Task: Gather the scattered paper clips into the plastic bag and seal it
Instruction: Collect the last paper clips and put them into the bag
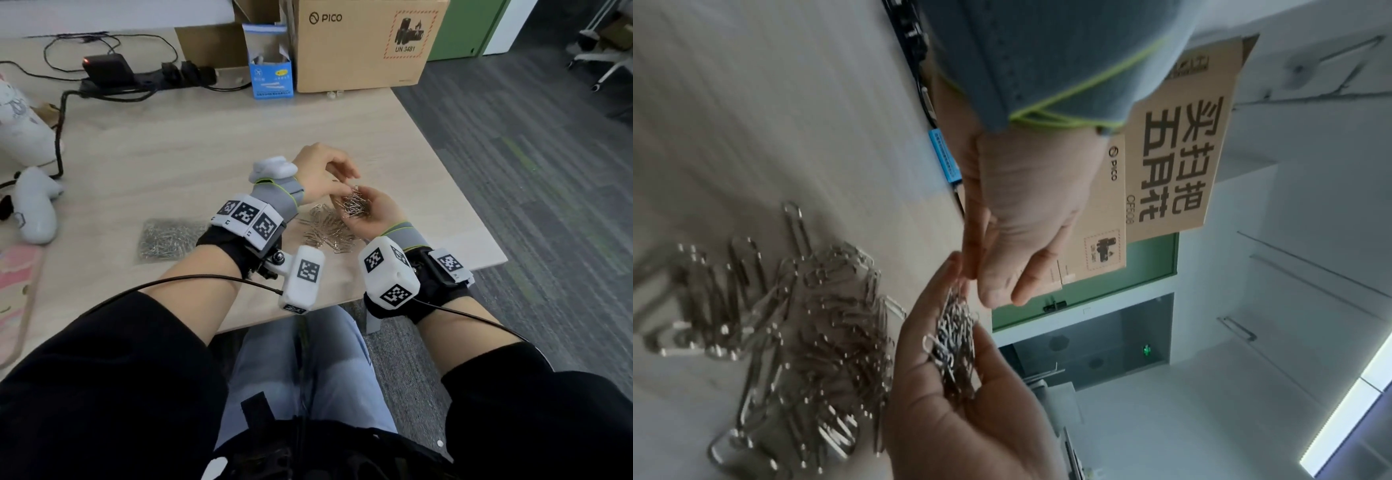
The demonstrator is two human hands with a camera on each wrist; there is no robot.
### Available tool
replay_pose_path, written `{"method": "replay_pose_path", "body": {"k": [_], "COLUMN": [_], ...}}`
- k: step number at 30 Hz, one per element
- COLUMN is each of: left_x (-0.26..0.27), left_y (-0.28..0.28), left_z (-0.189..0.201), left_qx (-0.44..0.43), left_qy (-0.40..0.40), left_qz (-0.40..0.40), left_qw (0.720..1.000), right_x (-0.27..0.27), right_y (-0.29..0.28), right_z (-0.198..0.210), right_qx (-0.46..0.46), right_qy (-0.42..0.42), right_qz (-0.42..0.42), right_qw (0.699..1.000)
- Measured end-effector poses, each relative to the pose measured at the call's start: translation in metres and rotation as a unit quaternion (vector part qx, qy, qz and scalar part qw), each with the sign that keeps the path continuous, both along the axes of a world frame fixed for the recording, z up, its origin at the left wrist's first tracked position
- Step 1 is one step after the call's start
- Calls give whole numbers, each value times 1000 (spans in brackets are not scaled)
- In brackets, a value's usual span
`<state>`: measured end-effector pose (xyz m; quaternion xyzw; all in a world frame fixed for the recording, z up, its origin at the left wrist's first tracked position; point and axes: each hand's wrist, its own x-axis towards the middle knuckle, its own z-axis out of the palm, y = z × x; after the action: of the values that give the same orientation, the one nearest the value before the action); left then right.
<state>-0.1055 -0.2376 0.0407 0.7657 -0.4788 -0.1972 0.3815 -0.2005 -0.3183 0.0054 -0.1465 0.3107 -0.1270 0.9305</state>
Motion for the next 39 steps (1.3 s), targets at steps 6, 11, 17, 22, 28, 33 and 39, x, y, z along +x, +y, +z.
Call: {"method": "replay_pose_path", "body": {"k": [6,11,17,22,28,33,39], "left_x": [20,14,19,29,34,25,31], "left_y": [37,52,70,102,129,131,133], "left_z": [-1,-3,1,5,-1,-8,-11], "left_qx": [58,60,75,52,256,280,195], "left_qy": [-24,-56,-91,-87,-109,-89,-72], "left_qz": [76,59,71,133,188,170,147], "left_qw": [995,995,990,986,942,941,967], "right_x": [10,19,26,30,25,23,32], "right_y": [11,28,51,63,78,88,100], "right_z": [4,5,2,6,6,6,14], "right_qx": [26,13,39,61,73,57,10], "right_qy": [1,16,7,16,21,43,52], "right_qz": [29,74,113,96,111,132,187], "right_qw": [999,997,993,993,991,989,981]}}
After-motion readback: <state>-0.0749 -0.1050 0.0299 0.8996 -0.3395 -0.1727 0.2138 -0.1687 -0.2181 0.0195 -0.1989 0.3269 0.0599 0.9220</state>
